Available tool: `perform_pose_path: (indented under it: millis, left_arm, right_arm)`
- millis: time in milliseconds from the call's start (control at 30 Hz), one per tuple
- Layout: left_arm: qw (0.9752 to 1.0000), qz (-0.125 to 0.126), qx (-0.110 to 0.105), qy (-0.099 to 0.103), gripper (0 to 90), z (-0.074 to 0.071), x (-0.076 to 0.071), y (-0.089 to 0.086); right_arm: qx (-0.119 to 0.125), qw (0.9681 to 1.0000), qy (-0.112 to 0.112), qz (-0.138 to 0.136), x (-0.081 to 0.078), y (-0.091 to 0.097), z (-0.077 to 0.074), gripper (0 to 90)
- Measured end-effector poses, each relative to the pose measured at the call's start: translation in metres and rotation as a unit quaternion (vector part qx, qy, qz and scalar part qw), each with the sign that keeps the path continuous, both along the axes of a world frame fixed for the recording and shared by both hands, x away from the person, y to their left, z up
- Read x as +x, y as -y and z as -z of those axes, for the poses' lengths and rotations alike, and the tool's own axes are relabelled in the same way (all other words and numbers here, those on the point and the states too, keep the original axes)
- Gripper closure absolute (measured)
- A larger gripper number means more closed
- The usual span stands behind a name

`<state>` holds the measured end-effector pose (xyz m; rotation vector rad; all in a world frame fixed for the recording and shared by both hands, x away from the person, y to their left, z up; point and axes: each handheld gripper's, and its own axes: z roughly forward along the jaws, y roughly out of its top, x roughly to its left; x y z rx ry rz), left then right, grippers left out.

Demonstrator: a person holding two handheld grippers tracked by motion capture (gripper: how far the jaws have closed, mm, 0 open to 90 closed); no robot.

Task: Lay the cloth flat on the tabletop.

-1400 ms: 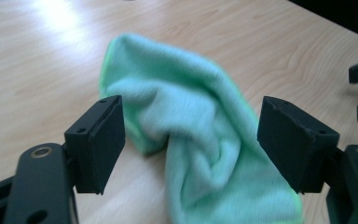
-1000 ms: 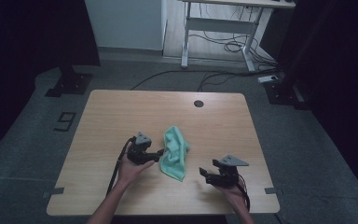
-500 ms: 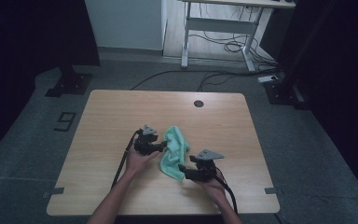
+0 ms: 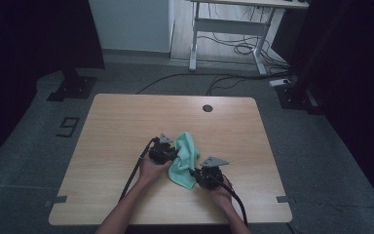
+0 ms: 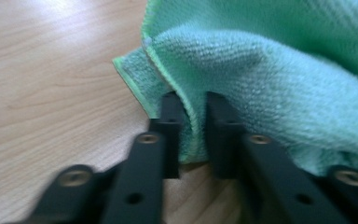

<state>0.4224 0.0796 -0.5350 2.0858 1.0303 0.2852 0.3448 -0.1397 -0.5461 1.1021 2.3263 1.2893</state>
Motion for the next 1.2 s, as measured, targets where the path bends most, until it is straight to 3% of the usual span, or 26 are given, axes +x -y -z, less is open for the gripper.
perform_pose_path:
  millis: [267, 400, 433, 500, 600, 700, 833, 1033, 1133, 1167, 1200]
  left_arm:
    - [0.9999, 0.009, -0.005, 0.009, 88.8, -0.010, -0.009, -0.007]
    - [0.9992, 0.018, -0.019, 0.031, 89.0, -0.033, -0.025, -0.020]
    - [0.9992, 0.018, -0.019, 0.031, 89.0, -0.033, -0.025, -0.020]
    - [0.9984, 0.019, -0.033, 0.043, 89.0, -0.047, -0.038, -0.030]
    - [0.9978, 0.023, -0.039, 0.048, 89.1, -0.054, -0.047, -0.037]
    - [0.9971, 0.032, -0.050, 0.048, 89.0, -0.065, -0.063, -0.052]
    - [0.9965, 0.039, -0.056, 0.048, 89.0, -0.072, -0.072, -0.064]
    - [0.9966, 0.037, -0.065, 0.034, 88.7, -0.070, -0.072, -0.075]
    - [0.9973, 0.030, -0.066, 0.011, 88.5, -0.062, -0.063, -0.077]
    - [0.9976, 0.023, -0.066, -0.002, 88.4, -0.055, -0.057, -0.077]
    - [0.9976, 0.023, -0.066, -0.002, 88.3, -0.055, -0.057, -0.077]
  right_arm:
    - [0.007, 1.0000, 0.005, 0.002, -0.002, 0.018, -0.006, 84.5]
    - [0.025, 0.9994, 0.020, 0.012, -0.008, 0.038, -0.020, 84.5]
    - [0.025, 0.9994, 0.020, 0.012, -0.008, 0.038, -0.020, 84.5]
    - [0.034, 0.9988, 0.033, 0.015, -0.014, 0.050, -0.030, 84.5]
    - [0.049, 0.9981, 0.034, 0.014, -0.019, 0.056, -0.036, 84.4]
    - [0.046, 0.9964, 0.069, 0.013, -0.029, 0.066, -0.054, 84.3]
    - [0.037, 0.9952, 0.089, 0.011, -0.030, 0.070, -0.069, 84.2]
    - [0.031, 0.9956, 0.087, 0.013, -0.018, 0.071, -0.074, 83.3]
    - [0.022, 0.9975, 0.065, 0.016, 0.001, 0.069, -0.067, 81.6]
    - [0.010, 0.9984, 0.049, 0.025, 0.018, 0.066, -0.058, 79.1]
    - [0.010, 0.9984, 0.049, 0.025, 0.018, 0.066, -0.058, 79.1]
